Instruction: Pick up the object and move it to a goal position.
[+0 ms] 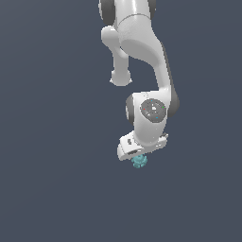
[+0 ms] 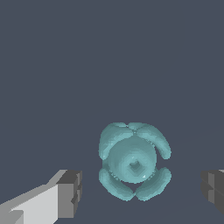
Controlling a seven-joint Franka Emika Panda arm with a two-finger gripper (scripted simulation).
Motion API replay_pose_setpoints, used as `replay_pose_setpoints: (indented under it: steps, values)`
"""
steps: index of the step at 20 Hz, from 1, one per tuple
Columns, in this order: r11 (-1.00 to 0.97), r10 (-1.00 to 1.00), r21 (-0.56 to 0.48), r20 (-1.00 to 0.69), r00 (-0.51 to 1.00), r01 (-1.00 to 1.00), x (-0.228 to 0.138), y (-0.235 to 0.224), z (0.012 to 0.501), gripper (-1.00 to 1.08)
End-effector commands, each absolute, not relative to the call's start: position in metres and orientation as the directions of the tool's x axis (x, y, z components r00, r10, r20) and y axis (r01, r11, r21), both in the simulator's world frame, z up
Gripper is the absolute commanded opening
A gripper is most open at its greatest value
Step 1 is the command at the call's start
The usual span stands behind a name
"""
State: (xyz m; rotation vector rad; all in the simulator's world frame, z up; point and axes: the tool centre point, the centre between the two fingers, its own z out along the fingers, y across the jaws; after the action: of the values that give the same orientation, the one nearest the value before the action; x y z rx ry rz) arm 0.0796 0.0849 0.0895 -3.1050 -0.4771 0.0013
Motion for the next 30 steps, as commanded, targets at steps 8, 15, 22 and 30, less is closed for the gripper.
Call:
replay_pose_setpoints:
  steps: [8,15,22,30]
  values:
    - [-0.953,0.302,0.000,0.000,0.953,0.302,0.079,0.085,0.053,1.00]
    - [-0.953,0.302,0.000,0.000,0.953,0.302,0.080,0.085,0.039,1.00]
    - [-0.953,0.302,0.000,0.000,0.953,0.302,0.080,0.085,0.040,-1.00]
    - [-0.953,0.302,0.000,0.000,0.953,0.302,0.081,0.083,0.042,-1.00]
